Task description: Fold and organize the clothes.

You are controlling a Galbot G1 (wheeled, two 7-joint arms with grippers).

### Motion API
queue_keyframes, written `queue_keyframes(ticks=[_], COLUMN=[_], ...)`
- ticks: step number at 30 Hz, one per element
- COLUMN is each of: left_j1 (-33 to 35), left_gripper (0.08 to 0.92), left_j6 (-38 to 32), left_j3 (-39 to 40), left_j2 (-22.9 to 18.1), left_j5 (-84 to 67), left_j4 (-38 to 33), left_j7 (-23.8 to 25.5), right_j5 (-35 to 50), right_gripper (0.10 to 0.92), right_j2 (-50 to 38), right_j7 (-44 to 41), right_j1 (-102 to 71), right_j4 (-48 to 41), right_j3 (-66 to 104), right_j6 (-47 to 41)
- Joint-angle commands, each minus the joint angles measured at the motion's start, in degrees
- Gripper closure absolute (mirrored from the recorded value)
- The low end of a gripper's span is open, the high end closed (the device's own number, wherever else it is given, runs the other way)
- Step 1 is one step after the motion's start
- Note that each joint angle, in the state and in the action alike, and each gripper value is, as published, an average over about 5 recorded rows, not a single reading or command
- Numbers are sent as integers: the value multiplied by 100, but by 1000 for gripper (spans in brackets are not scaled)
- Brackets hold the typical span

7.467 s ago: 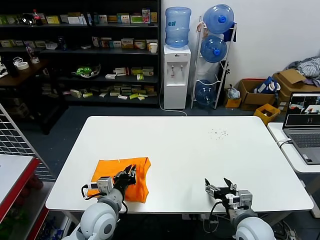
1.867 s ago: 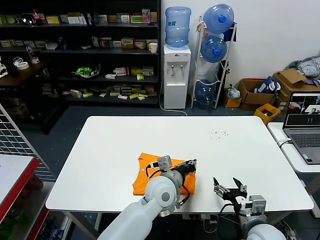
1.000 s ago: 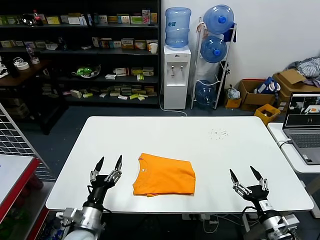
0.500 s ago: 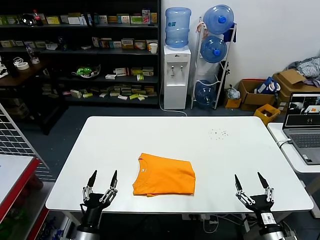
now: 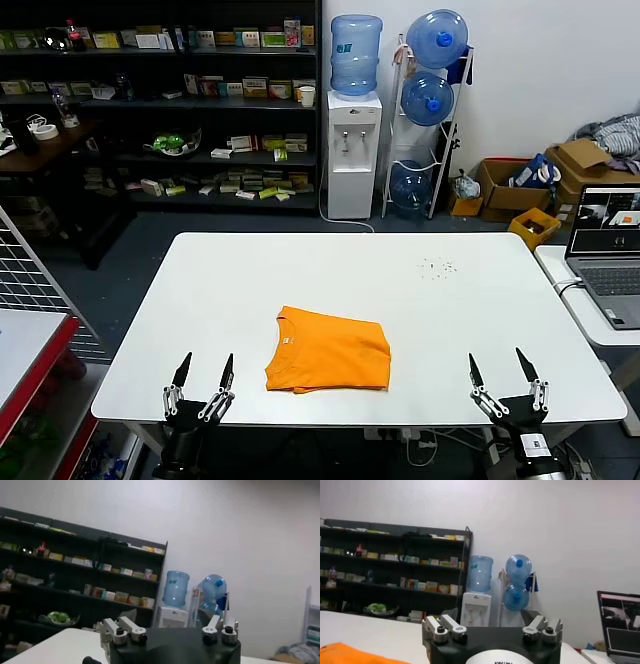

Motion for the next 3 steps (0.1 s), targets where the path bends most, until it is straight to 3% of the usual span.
queue_keyframes(ticks=[1, 3], left_j1=[68, 65], left_gripper=[177, 177], left_j6=[-96, -96], left_j3=[-59, -62], left_j2=[-59, -57], left_j5=[101, 108], left_j4=[15, 15], left_j7=[70, 67], right_j5=[-116, -118], right_gripper=[203, 203], right_j2=[123, 122], right_j7=[-68, -65], right_j1=[-31, -31], right_j4=[8, 6], right_j3=[34, 33], right_j6=[91, 87])
